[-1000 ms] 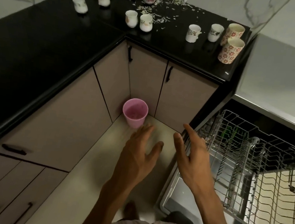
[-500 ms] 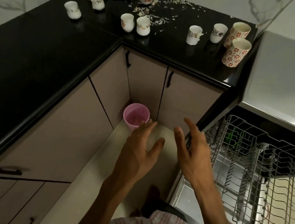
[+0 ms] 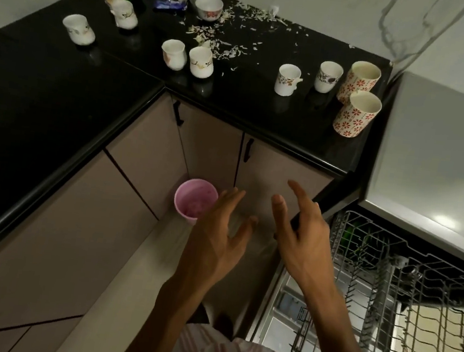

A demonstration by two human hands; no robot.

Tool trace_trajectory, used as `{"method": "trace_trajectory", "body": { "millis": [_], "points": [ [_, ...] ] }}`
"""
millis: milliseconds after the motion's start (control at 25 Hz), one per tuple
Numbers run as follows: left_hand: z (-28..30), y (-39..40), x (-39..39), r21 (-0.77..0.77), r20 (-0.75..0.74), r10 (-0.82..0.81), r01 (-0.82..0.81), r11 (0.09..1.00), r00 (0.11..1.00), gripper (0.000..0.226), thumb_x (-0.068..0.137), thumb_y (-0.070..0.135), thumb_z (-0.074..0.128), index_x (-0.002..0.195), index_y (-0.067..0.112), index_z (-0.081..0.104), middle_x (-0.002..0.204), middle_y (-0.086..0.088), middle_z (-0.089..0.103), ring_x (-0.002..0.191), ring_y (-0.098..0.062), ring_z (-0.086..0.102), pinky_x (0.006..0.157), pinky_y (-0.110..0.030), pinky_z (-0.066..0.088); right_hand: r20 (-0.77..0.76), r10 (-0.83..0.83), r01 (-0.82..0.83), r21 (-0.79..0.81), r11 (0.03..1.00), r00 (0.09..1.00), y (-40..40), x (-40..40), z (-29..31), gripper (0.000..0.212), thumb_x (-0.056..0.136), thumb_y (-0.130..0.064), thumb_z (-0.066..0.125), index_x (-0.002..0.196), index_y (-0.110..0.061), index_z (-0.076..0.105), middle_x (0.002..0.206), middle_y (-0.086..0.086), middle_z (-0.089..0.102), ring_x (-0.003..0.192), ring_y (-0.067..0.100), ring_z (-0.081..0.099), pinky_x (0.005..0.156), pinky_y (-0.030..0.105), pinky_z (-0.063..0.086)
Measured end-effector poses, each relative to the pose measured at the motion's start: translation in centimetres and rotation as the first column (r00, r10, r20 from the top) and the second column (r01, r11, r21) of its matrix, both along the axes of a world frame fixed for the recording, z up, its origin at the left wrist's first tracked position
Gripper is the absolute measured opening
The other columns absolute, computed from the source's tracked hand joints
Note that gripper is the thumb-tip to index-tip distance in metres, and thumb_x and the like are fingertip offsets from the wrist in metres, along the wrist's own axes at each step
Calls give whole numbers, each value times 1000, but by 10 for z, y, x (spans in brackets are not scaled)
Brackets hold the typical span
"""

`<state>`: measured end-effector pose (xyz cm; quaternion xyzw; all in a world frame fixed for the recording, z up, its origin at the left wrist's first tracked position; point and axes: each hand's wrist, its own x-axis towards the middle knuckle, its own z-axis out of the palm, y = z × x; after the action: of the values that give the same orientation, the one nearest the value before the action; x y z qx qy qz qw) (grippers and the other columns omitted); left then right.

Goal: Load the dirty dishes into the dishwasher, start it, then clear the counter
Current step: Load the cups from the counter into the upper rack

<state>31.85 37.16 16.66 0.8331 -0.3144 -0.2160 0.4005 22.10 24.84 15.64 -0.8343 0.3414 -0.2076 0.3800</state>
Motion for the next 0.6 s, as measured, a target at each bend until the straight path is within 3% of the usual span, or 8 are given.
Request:
{"method": "trace_trajectory", "body": {
  "millis": [200,280,400,520,600],
  "points": [
    [-4,-40,45,3,-38,-44,44,999,998,57,92,41,58,144,27,39,145,0,46,122,-3,45,97,-20,40,-6,-65,65,-4,998,998,-35,34,-8,60,94,-70,32,142,-35,33,133,6,55,103,33,65,93,55,49],
    [-4,-62,71,10,-37,-70,71,997,997,56,93,43,56,144,27,39,136,-4,53,113,-6,52,89,-16,40,-16,-101,101,0,995,995,-52,55,-10,62,93,-72,33,143,-35,32,131,7,57,101,36,65,89,53,52],
    [5,-96,109,42,-85,-103,107,993,991,55,94,46,52,145,33,36,132,-3,54,117,-16,53,86,-18,37,-14,-160,160,-21,987,987,-80,82,-6,63,94,-68,37,145,-31,35,140,3,52,100,35,65,90,47,53],
    [7,-124,142,-19,-93,-185,184,983,978,55,95,46,53,146,33,37,145,6,47,130,-2,41,92,-13,30,-23,-232,231,-24,973,973,-104,107,0,61,96,-59,44,146,-25,36,146,2,46,121,25,57,101,34,46],
    [6,-141,163,-34,-139,-219,216,976,966,55,95,44,54,146,33,37,149,10,41,122,10,29,93,-13,27,-25,-281,281,-18,960,959,-118,123,2,60,96,-52,48,146,-22,38,145,5,48,131,19,47,101,29,40]
  ]
}}
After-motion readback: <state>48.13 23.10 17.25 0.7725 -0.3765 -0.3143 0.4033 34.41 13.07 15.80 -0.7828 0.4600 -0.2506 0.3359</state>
